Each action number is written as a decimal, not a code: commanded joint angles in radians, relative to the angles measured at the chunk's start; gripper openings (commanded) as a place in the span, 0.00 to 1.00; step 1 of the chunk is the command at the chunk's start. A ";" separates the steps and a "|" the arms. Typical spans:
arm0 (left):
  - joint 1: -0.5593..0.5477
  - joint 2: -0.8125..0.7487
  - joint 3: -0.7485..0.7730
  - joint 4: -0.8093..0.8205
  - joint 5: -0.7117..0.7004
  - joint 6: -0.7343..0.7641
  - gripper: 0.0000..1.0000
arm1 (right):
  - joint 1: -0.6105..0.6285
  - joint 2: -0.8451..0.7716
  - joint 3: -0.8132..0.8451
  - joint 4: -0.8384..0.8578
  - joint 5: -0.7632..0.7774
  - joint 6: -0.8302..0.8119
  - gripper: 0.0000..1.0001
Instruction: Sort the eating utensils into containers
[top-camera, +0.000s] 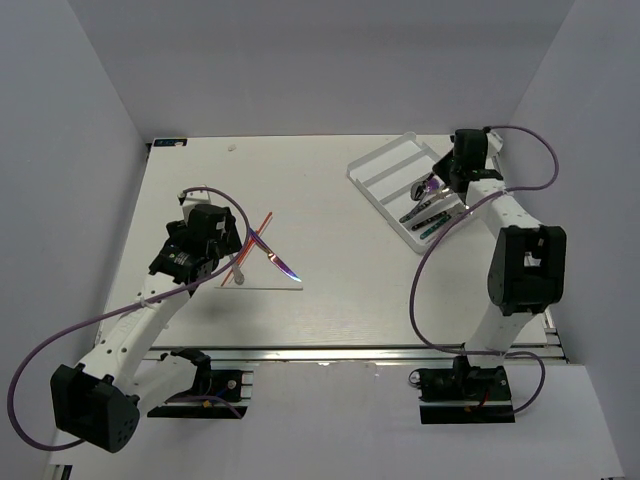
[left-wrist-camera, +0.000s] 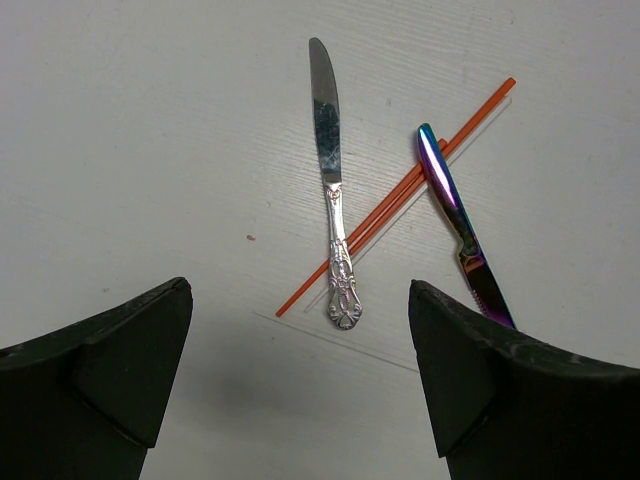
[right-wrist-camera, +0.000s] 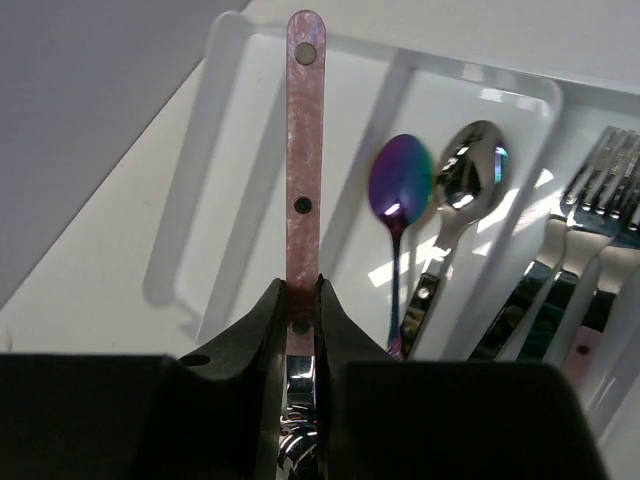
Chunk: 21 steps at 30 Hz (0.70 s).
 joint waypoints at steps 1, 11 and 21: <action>0.003 -0.024 -0.009 0.022 0.011 0.010 0.98 | -0.017 0.080 0.033 -0.008 0.079 0.213 0.00; 0.003 -0.016 -0.007 0.022 0.014 0.012 0.98 | -0.047 0.223 0.154 -0.064 0.134 0.270 0.02; 0.003 -0.007 -0.006 0.019 0.008 0.013 0.98 | -0.022 0.153 0.144 -0.050 0.089 0.219 0.65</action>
